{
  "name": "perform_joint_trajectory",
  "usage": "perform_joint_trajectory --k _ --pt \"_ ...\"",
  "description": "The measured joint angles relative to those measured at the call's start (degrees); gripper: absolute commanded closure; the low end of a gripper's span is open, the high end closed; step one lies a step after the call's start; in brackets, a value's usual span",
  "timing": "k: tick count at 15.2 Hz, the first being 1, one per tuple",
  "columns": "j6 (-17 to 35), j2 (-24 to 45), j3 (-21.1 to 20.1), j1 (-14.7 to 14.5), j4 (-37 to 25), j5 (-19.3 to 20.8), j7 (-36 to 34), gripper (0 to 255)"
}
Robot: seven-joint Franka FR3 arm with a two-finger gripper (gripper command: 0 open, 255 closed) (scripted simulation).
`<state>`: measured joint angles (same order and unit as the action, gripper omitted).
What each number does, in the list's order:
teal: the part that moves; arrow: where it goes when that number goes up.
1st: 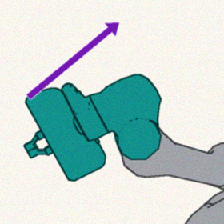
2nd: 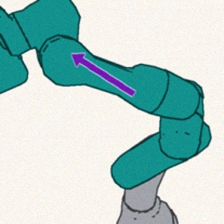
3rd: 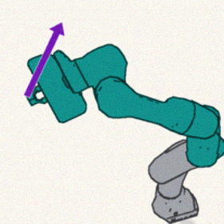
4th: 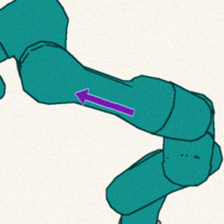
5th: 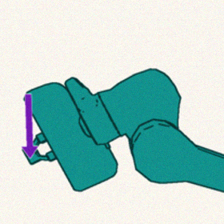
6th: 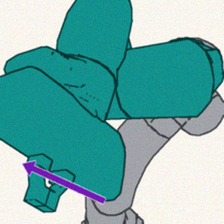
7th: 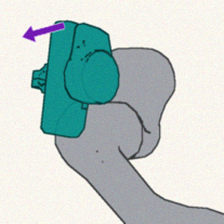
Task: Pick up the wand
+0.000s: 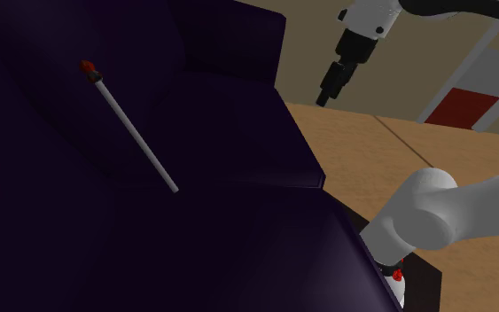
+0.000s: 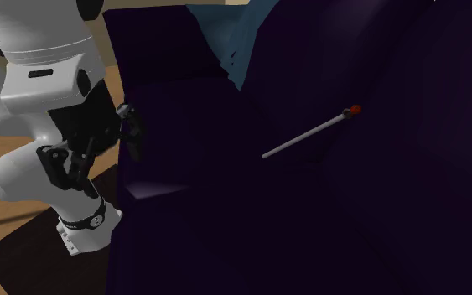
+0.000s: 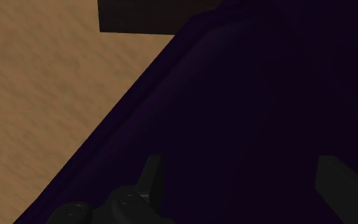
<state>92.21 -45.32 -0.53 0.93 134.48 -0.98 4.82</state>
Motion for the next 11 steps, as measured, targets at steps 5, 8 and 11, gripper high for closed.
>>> perform_joint_trajectory --k 5,8,11 --pt "5.4 -1.2 -3.7 -1.5 3.2 -2.0 -3.2 0" --pt "11.4 -0.9 -7.7 -2.9 5.5 -3.9 -6.7 0" --pt "17.6 0.1 -11.4 -3.9 7.4 -5.1 -9.5 0"
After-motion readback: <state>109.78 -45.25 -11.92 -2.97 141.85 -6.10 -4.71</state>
